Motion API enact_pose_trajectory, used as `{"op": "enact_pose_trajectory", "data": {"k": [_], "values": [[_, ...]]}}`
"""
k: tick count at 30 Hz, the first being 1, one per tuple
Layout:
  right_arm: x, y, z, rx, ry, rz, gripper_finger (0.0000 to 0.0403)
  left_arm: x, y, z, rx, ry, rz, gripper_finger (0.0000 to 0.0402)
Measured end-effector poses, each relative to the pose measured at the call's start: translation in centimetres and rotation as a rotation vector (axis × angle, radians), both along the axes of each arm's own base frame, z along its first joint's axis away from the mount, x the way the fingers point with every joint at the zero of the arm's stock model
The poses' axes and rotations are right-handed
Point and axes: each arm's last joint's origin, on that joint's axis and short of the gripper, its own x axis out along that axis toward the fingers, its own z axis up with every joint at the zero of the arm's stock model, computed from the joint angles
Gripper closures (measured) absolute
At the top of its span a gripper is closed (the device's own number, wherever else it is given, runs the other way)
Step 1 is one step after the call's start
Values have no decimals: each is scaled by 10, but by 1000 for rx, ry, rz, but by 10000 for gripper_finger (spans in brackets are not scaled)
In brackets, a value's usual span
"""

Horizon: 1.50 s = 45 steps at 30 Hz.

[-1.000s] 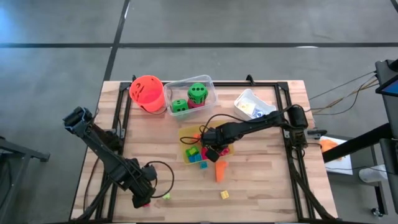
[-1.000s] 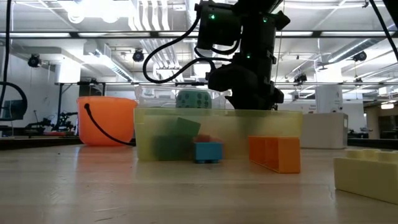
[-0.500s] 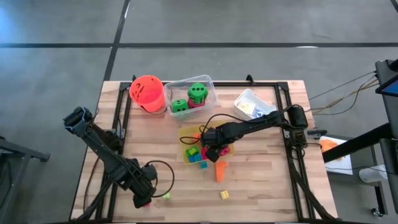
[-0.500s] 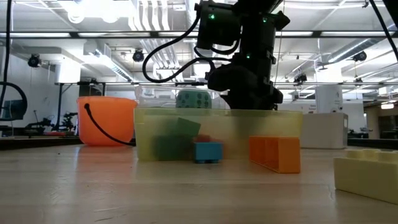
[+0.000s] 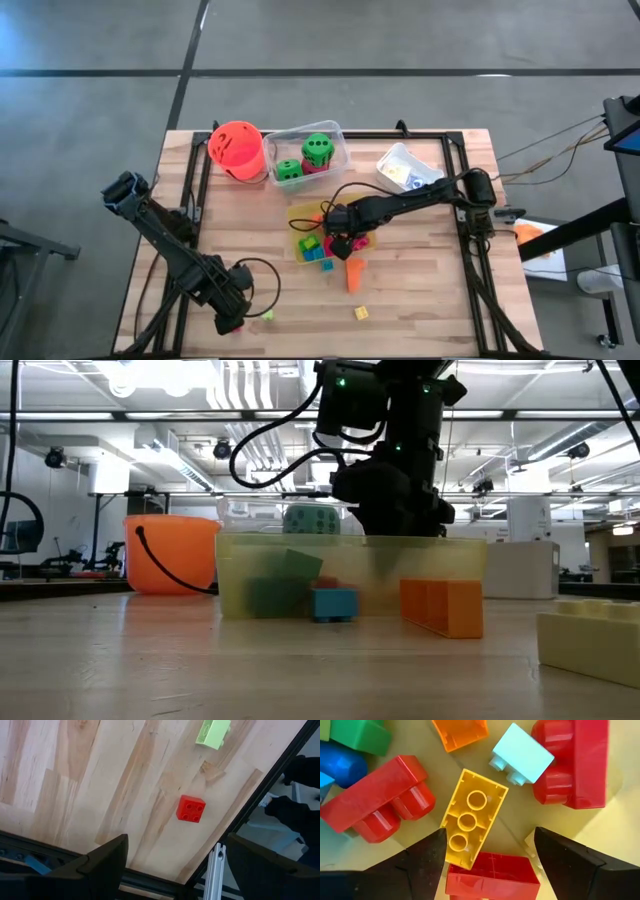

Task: Pick & Place Toys
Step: Put the yellow game piece into the yellow bin, then put the light green game piece into the yellow bin

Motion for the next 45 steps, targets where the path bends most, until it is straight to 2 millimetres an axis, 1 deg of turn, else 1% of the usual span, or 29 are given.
{"op": "enact_pose_trajectory", "data": {"k": [3,8,12,17,19,21,23,25,28,30,33,36,38,42,45], "values": [[-1,1,7,-20,-20,-2,106,0,0,0,6,-7,0,77],[-8,12,35,-50,-110,-14,106,5,1,0,24,-55,38,77],[-17,22,56,-36,-167,-22,106,8,4,0,26,-39,163,77],[-27,34,72,-48,-215,-44,106,10,3,-1,14,-34,334,77],[-31,39,78,-52,-236,-48,106,14,0,-2,10,-67,357,77],[-35,45,84,-47,-256,-33,106,23,-6,-6,-7,-159,268,78],[-39,52,89,-39,-273,-12,106,33,-16,-13,8,-277,86,78],[-43,59,95,-29,-288,5,106,39,-24,-22,63,-359,-127,78],[-51,69,104,-1,-322,3,106,44,-29,-39,147,-367,-366,78],[-57,76,111,20,-344,-4,106,46,-29,-49,171,-352,-467,78],[-65,87,118,49,-370,-20,106,46,-27,-67,149,-358,-526,78],[-74,98,125,60,-406,-43,106,44,-26,-85,101,-389,-522,79],[-79,105,128,61,-424,-51,106,41,-28,-93,60,-410,-525,87],[-86,119,129,53,-445,-60,106,37,-33,-98,33,-435,-521,122],[-89,124,128,58,-452,-72,106,37,-34,-101,51,-433,-510,153]]}}
